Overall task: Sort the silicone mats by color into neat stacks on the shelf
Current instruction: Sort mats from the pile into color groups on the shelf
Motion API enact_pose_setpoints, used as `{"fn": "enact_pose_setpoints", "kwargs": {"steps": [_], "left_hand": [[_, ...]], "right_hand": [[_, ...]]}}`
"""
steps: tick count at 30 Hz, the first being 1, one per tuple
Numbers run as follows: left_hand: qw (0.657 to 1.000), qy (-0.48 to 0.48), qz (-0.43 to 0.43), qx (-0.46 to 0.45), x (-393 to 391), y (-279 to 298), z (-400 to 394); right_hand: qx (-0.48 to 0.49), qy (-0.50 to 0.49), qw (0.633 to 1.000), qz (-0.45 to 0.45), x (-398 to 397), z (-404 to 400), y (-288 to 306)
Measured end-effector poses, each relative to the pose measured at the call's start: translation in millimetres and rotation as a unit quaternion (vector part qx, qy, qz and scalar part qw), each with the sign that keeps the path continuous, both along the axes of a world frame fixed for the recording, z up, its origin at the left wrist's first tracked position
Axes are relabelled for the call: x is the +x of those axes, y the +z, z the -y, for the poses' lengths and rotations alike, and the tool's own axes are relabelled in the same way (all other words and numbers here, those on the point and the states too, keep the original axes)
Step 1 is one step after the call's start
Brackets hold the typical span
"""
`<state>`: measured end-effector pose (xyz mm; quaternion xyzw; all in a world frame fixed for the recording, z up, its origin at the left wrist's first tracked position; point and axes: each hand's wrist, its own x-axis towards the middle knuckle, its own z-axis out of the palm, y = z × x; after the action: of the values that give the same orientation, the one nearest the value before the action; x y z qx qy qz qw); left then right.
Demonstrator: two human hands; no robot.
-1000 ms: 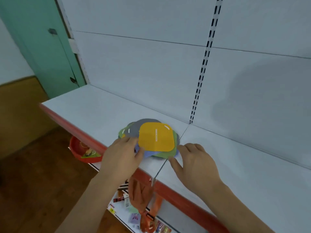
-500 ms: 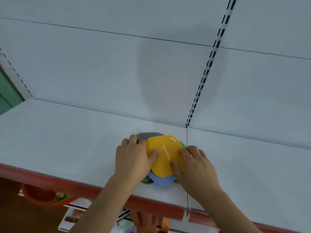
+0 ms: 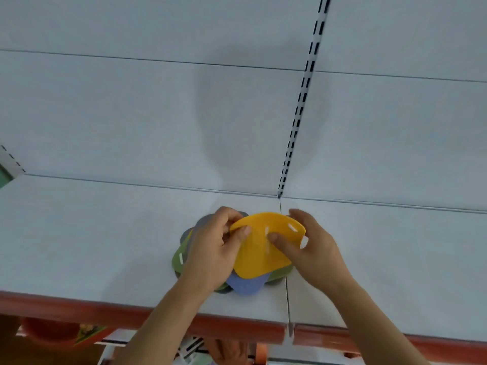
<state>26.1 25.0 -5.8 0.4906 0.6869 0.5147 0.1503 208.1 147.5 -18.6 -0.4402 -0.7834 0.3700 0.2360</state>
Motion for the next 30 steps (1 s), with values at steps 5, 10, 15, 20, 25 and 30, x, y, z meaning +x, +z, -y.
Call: {"fn": "enact_pose_setpoints", "kwargs": {"steps": [5,10,15,20,25,30], "left_hand": [[0.997,0.048,0.033,-0.043,-7,-2,-3],[0.949,0.167,-0.175,-0.200,-50,-16,4],[0.890,0.140,-0.242,-0.360,-50,-20,1],[0.885,0.096,-0.214,-0.403,-59,-18,0],[0.899,0.095,-0.152,-0.400,-62,-13,-1],[0.962,0.117,-0.122,-0.214,-51,-13,1]], "right_hand": [[0.054,0.009,0.995,-0.080,10,1,8],[0.082,-0.073,0.987,-0.116,25,-12,17],[0.049,-0.043,0.994,-0.089,23,-13,10],[0.034,-0.028,0.998,-0.046,19,-12,-10],[0.031,-0.023,0.999,-0.033,18,-14,-20],[0.035,-0.014,0.999,-0.030,17,-12,-18]]}}
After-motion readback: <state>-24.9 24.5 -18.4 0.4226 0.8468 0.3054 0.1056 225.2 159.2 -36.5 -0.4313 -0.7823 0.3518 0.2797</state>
